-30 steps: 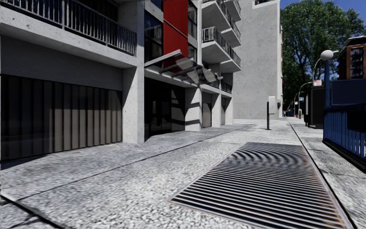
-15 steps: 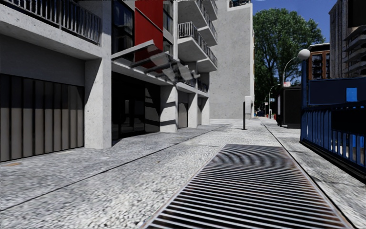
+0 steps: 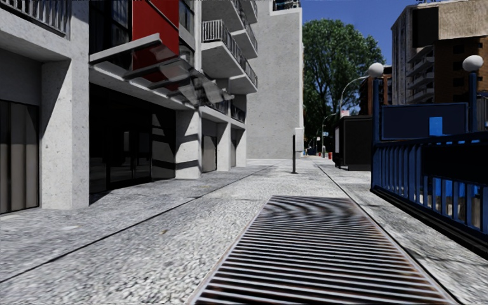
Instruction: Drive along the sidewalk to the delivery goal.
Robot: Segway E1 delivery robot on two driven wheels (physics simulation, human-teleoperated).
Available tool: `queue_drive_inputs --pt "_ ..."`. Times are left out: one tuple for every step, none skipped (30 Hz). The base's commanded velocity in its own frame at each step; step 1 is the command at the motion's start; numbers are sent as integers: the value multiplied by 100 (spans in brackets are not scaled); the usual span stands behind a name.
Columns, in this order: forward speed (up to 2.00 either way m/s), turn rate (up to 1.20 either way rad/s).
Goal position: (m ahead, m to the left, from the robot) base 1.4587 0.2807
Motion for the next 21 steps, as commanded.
queue_drive_inputs --pt "109 -39" --pt "109 -39" --pt "109 -39" --pt "109 -39" --pt "109 -39" --pt "109 -39" --pt "109 -39" --pt "109 -39" --pt "109 -39" --pt "109 -39" --pt "109 -39" --pt "108 -39" --pt "108 -39" --pt "108 -39" --pt "108 -39" --pt "108 -31" --pt "108 0" --pt "108 0" --pt "108 0" --pt "108 0" --pt "108 0"
